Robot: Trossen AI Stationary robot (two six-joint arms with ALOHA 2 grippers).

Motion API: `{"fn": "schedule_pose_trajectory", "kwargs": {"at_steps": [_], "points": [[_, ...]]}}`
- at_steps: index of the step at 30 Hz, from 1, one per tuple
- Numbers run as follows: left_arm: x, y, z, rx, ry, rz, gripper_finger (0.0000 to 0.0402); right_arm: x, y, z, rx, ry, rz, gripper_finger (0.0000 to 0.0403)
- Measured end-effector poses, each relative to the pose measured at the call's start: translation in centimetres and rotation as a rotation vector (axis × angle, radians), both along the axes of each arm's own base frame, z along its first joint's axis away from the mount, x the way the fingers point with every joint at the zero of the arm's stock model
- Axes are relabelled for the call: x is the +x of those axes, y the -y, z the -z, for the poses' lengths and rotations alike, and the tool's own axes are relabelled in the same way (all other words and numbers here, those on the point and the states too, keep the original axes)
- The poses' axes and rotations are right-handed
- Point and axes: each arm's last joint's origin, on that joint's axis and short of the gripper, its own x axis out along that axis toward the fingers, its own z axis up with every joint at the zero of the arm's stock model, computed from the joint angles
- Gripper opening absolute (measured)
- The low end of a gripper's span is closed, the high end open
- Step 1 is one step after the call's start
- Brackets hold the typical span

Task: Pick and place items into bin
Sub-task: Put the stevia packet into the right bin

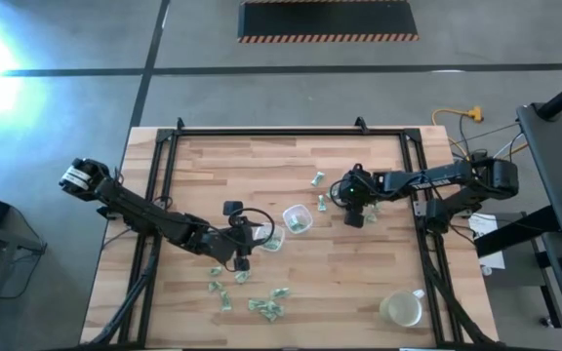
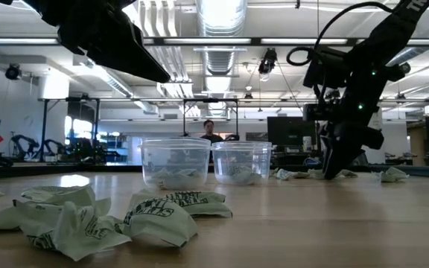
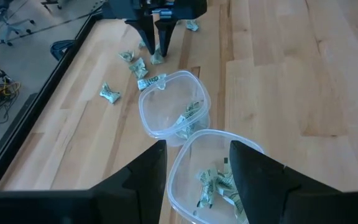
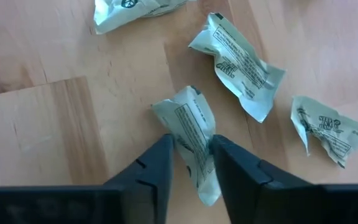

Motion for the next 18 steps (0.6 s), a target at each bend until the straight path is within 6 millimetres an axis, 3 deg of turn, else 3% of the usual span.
{"fn": "schedule_pose_trajectory", "kwargs": {"at_steps": [9, 18], "points": [[0.0, 0.0, 0.0, 0.000, 0.000, 0.000, 0.0160, -0.1, 0.0, 0.0, -0.009, -0.009, -0.016, 0.0023], [0.0, 0.0, 0.0, 0.000, 0.000, 0.000, 0.0160, -0.7, -0.3, -1.3, -0.010, 0.024, 0.003, 0.0010]]}}
